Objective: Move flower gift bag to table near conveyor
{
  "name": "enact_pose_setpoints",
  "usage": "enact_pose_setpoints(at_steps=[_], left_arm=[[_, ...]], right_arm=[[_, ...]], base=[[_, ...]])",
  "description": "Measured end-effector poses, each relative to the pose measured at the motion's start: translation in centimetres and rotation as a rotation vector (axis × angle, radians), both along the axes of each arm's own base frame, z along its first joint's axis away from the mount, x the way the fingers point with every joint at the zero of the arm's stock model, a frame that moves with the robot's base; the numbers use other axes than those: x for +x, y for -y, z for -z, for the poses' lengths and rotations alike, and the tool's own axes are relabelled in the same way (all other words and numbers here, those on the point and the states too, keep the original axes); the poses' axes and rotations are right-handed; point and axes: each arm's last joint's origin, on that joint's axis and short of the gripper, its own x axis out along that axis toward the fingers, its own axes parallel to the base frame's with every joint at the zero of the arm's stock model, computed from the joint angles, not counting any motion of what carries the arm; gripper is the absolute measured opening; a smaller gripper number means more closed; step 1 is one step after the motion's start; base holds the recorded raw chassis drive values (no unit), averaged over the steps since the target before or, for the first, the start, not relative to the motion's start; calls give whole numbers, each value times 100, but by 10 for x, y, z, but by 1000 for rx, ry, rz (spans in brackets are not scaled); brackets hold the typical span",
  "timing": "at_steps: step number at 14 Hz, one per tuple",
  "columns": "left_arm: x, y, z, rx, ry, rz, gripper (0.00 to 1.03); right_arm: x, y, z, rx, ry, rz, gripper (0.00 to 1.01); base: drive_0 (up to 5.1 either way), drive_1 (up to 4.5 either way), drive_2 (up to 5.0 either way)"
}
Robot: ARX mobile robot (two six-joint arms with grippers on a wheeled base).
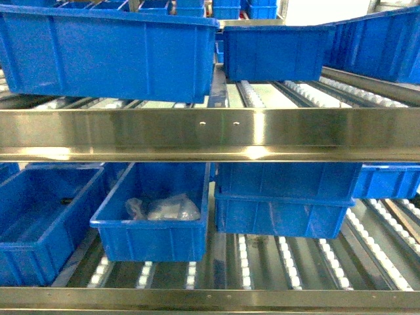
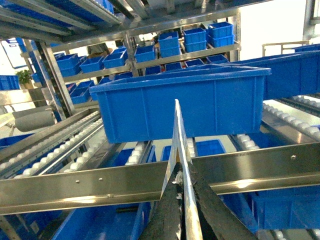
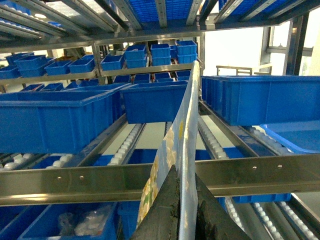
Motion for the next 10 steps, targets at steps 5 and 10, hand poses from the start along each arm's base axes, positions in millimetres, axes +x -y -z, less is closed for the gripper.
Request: enact_pose_setpoints(at_steps=[5,10], left_arm=[[0,0,0,1,-3,0,2],[0,0,0,1,-2,0,2]], right_arm=[[0,0,0,0,0,0,3],[0,0,0,0,2,0,3]], base=[[-472,80,379],[-467,83,383]])
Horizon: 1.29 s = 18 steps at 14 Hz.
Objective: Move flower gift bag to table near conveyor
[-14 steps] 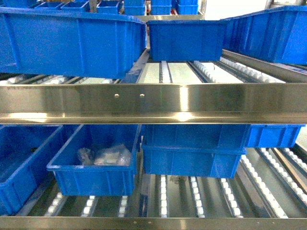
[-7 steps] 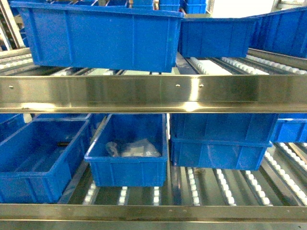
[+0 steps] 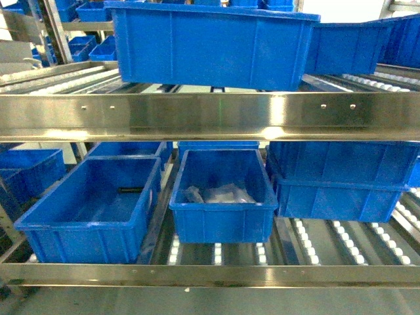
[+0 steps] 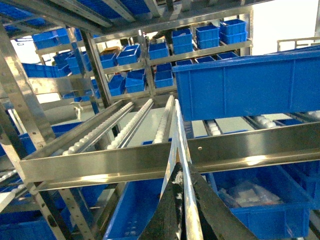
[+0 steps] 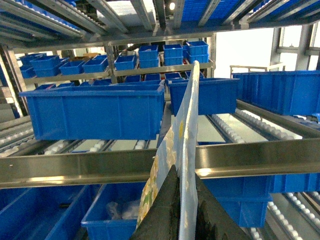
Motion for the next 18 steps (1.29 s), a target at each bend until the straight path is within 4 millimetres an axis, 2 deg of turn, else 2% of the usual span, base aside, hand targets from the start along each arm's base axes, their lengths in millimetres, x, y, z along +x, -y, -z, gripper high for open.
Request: enact_pose_setpoints(at_steps=[4,18], left_arm=[[0,0,0,0,-1,0,2],[0,0,0,0,-2,0,2]], right_arm=[[0,0,0,0,-2,0,3],[0,0,0,0,-2,0,3]], base=[[-469,86,380],[-495,266,221]])
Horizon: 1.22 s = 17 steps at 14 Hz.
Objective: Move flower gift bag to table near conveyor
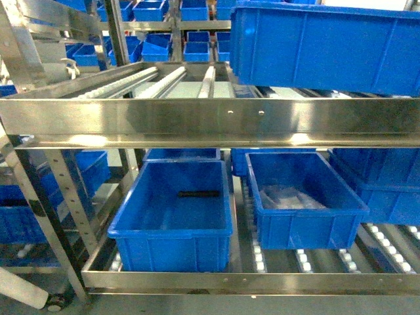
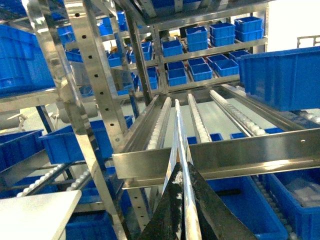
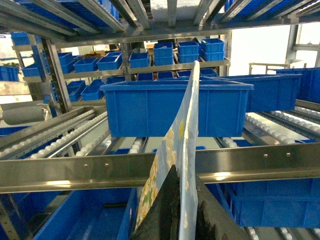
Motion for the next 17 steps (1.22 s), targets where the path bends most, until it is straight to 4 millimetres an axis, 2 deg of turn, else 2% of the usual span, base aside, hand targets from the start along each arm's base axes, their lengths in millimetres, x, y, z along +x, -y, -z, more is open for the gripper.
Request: enact_pose_setpoints(at_steps=[17], left_arm=[[0,0,0,0,3,0,2]], right_arm=[[0,0,0,0,2,0,3]], base=[[-494,251,251]])
